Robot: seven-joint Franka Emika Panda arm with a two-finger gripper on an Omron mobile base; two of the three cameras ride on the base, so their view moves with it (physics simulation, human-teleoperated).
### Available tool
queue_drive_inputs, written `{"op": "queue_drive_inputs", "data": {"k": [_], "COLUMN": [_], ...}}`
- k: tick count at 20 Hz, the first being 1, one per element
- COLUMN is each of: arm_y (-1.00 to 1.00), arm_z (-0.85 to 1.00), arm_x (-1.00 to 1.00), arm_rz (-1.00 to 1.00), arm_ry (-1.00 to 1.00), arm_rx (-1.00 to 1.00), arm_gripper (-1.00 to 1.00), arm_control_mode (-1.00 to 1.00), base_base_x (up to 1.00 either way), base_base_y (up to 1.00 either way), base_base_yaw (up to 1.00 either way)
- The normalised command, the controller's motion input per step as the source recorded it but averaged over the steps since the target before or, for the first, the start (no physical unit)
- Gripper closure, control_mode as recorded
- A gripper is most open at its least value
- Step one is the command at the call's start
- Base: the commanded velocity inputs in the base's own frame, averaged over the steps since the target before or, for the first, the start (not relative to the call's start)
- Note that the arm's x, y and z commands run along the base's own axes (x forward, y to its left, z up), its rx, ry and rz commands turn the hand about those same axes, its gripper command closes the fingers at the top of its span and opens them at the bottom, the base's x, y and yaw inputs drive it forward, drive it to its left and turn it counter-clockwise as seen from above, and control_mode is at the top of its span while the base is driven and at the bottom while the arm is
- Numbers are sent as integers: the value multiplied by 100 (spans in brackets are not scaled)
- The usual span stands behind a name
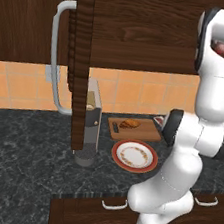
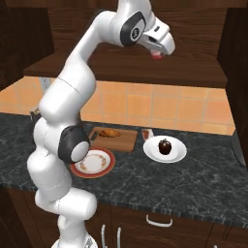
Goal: From the different types of pastries on the counter, select a croissant and place it on the cutting board. Then retrieve a jar of jam from the cabinet and place it alongside the croissant on the cutting board.
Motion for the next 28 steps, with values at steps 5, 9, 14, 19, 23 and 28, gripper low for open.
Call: {"op": "queue_drive_inputs", "data": {"k": [5,9,14,19,23,28], "arm_y": [12,39,25,76,86,74], "arm_z": [36,5,-24,-79,-69,-47], "arm_x": [-94,-100,-35,-86,-100,-100], "arm_rz": [1,0,5,15,16,14], "arm_ry": [1,13,1,-2,-2,0], "arm_rx": [-10,-4,1,0,0,0], "arm_gripper": [100,100,100,100,100,100], "arm_control_mode": [-100,-100,-100,-100,-100,-100], "base_base_x": [0,0,0,0,0,0], "base_base_y": [0,0,0,0,0,0], "base_base_yaw": [0,0,0,0,0,0]}}
